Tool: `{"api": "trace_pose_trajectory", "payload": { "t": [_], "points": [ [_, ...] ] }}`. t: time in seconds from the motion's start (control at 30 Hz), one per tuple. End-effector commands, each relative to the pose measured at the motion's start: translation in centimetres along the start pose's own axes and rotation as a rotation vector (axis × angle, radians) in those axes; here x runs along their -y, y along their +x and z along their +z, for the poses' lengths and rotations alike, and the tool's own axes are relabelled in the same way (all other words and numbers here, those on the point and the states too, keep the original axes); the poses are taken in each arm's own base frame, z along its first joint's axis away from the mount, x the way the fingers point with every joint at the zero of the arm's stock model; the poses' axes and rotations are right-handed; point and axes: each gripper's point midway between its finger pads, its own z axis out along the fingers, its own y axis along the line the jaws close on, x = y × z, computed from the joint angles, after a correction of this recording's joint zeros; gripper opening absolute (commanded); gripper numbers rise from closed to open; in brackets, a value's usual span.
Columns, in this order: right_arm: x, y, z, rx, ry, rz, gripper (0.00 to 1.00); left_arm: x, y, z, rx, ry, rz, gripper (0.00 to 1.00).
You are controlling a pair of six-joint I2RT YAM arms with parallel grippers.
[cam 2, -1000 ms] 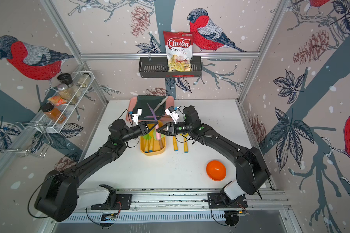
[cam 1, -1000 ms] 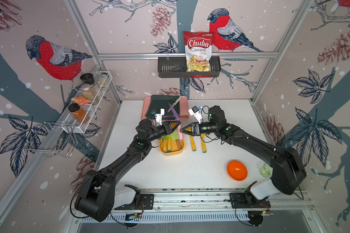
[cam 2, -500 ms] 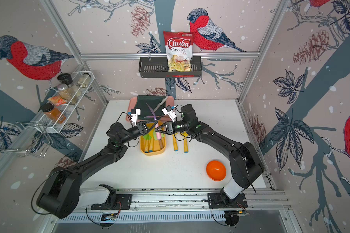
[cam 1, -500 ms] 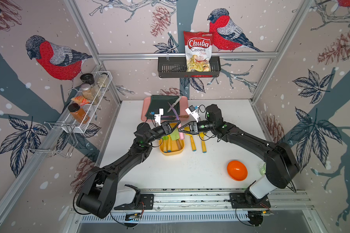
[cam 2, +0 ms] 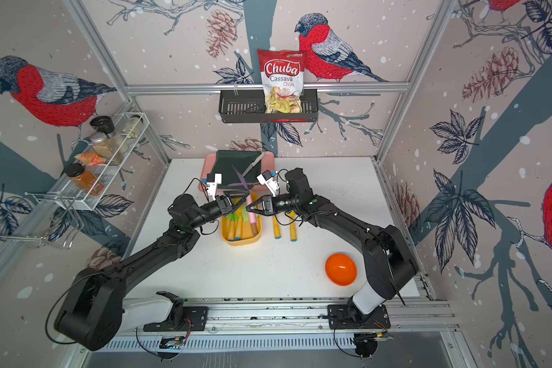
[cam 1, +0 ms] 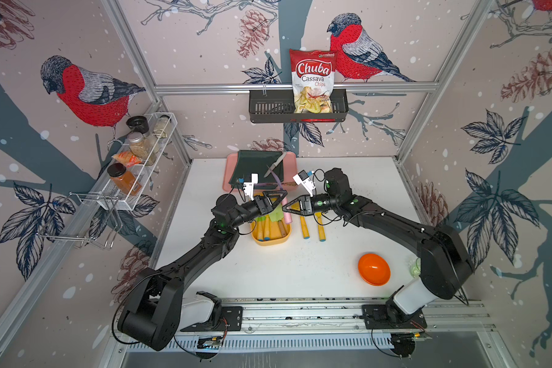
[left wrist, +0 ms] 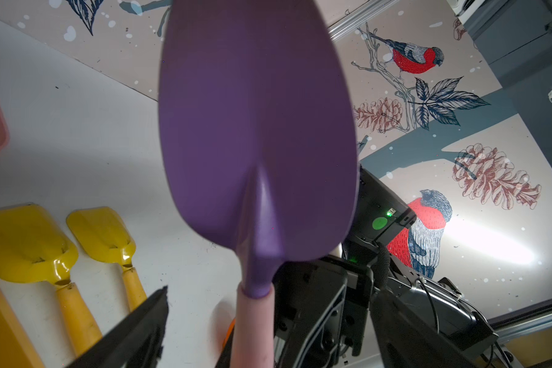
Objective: Take the shovel out of the storage box
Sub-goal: Pick up the shovel from the storage box, then place the shovel at the center of the board.
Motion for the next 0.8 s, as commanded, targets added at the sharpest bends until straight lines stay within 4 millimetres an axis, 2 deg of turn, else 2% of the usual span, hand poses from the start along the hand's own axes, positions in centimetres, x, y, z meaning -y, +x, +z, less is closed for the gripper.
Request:
{"api": "trace_pose_trajectory", "payload": {
  "t": [0.0, 0.07, 0.17, 0.27, 0.4, 0.53, 0.77],
  "points": [
    [2.5, 0.7, -1.2, 0.006, 0.131, 0.009, 0.09, -2.8, -0.7, -0.4, 0.029, -0.178, 0.007, 0.99],
    [4.2, 1.3, -2.4, 0.004, 0.235, 0.024, 0.08, -3.7, -1.0, -0.8, 0.033, -0.256, 0.035, 0.99],
    [8.0, 2.8, -5.1, -0.010, 0.484, 0.087, 0.08, -5.7, -1.0, -1.8, 0.040, -0.395, 0.029, 0.99],
    [12.8, 5.2, -9.9, -0.073, 0.898, 0.148, 0.08, -8.0, -0.6, -2.5, 0.002, -0.529, 0.029, 0.99],
    [15.4, 8.0, -14.3, -0.139, 1.145, 0.210, 0.08, -9.8, 0.3, -2.5, -0.045, -0.584, 0.023, 0.98],
    [17.1, 10.2, -16.5, -0.160, 1.240, 0.278, 0.07, -10.9, 1.1, -2.2, -0.080, -0.606, 0.007, 0.98],
    [19.8, 13.2, -17.0, -0.289, 1.283, 0.370, 0.07, -12.0, 2.0, -1.6, -0.135, -0.648, 0.014, 0.98]
  ]
}}
